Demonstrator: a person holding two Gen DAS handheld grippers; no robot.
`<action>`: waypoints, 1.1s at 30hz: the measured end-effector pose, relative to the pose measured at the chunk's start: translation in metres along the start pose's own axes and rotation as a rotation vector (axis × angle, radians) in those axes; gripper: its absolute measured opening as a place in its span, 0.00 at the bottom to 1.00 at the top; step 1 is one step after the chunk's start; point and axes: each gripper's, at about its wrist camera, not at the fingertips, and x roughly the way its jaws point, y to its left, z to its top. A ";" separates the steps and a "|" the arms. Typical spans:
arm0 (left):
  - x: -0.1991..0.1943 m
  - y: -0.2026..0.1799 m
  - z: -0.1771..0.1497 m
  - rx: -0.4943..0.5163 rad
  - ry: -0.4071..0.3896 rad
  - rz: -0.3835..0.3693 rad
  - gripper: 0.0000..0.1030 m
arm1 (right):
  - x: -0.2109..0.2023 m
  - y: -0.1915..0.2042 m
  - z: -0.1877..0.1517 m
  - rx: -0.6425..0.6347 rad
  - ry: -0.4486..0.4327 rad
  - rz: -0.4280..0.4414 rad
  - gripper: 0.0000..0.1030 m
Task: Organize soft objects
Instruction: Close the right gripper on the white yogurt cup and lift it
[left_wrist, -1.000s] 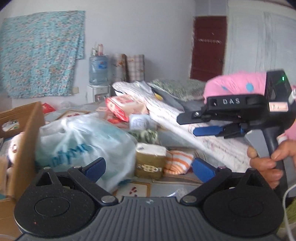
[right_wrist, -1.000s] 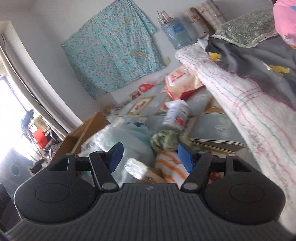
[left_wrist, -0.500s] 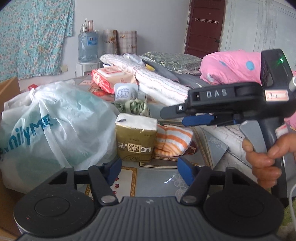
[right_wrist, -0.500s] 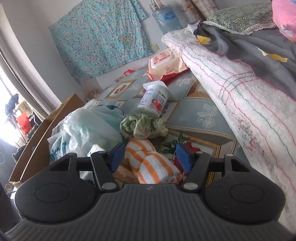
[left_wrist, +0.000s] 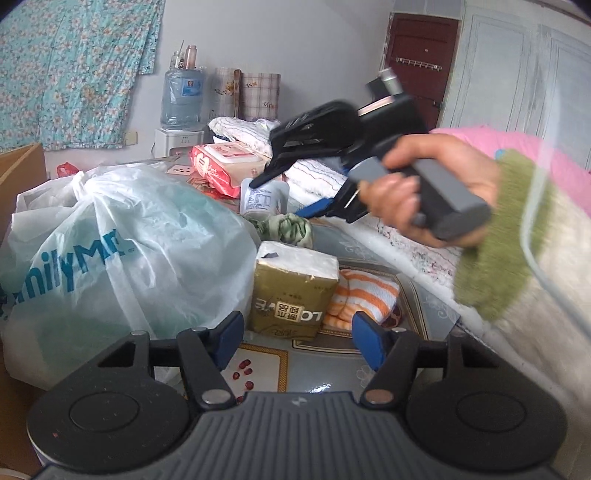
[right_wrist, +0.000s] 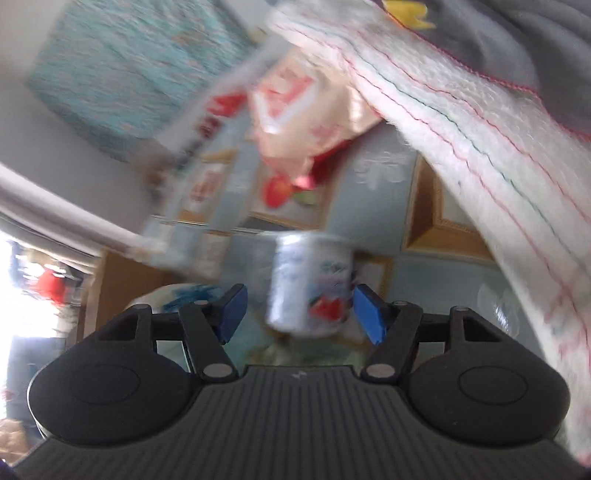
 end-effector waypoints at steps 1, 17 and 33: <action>-0.001 0.002 0.000 -0.005 -0.003 -0.003 0.64 | 0.007 0.001 0.005 0.003 0.016 -0.023 0.62; -0.016 0.010 -0.001 -0.021 -0.027 0.006 0.65 | -0.004 0.009 -0.009 -0.261 -0.123 -0.041 0.49; -0.030 -0.013 0.036 0.061 -0.043 0.038 0.75 | -0.059 0.021 -0.044 -0.575 -0.084 -0.076 0.76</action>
